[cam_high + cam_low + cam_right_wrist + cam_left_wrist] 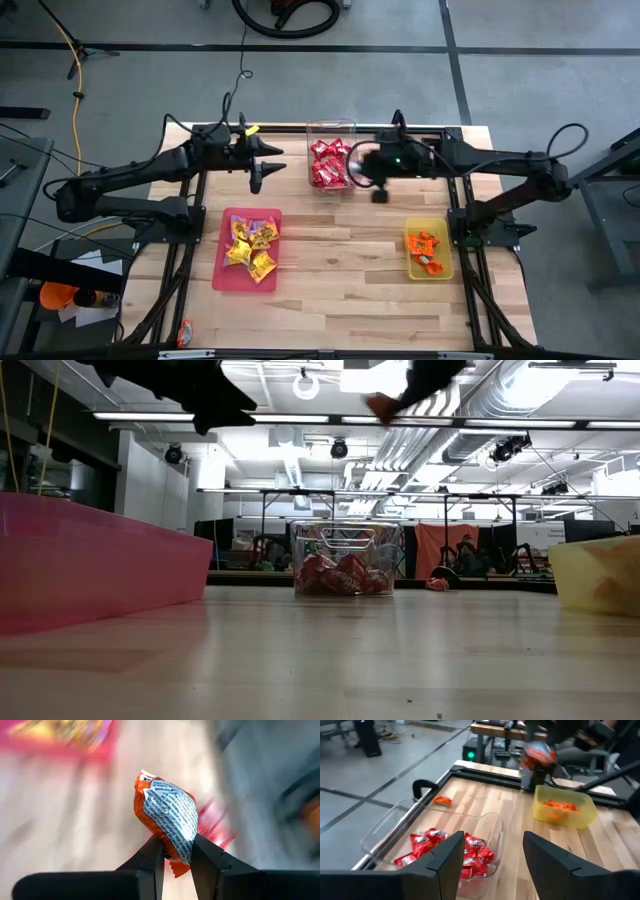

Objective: Sort candy
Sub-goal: Put the orange candy into the yellow bin, then put the top orange candy into the yellow bin

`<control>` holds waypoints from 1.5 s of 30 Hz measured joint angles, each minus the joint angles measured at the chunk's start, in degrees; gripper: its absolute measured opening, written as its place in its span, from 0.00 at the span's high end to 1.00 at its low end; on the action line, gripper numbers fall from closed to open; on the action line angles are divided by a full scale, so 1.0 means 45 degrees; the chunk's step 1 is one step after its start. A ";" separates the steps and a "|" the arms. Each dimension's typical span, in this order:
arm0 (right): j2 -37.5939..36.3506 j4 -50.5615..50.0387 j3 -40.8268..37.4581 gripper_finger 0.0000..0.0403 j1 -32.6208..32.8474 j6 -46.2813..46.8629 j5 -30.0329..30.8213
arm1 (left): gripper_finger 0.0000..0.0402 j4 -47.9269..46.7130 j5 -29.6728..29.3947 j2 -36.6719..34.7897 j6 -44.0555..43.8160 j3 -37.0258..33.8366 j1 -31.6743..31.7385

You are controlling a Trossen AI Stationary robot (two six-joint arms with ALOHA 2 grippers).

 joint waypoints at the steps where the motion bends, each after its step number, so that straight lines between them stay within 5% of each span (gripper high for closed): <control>1: -0.0171 -0.1233 -0.0004 0.83 -0.0047 0.0844 -0.0548 | 0.53 0.0005 -0.0088 -0.0043 -0.0091 -0.0034 0.0030; 7: -0.0730 -0.6305 -0.1010 0.83 0.0068 0.5498 -0.4201 | 0.53 0.0063 -0.0427 0.0220 -0.0478 -0.0159 0.0072; 11: -0.1272 -0.6675 -0.2959 0.83 0.0969 0.7923 -0.5917 | 0.53 0.0065 -0.0427 0.0465 -0.0577 -0.0159 0.0048; 18: -0.2239 -0.6453 -0.5882 0.83 0.2886 1.1043 -0.6957 | 0.53 0.0154 -0.0423 0.0555 -0.0582 -0.0164 0.0048; 28: -0.2797 -0.6355 -0.6096 0.73 0.3513 1.2278 -0.5743 | 0.53 0.1088 -0.0418 0.0555 -0.0548 -0.0164 0.0043; 39: -0.2879 -0.6179 -0.6076 0.43 0.3065 1.2497 -0.7317 | 0.53 0.1049 -0.0423 0.0555 -0.0553 -0.0164 0.0043; 45: -0.3212 -0.2579 -0.6067 0.42 0.1231 1.2330 -0.4668 | 0.53 0.1310 -0.0431 0.0555 -0.0558 -0.0164 0.0038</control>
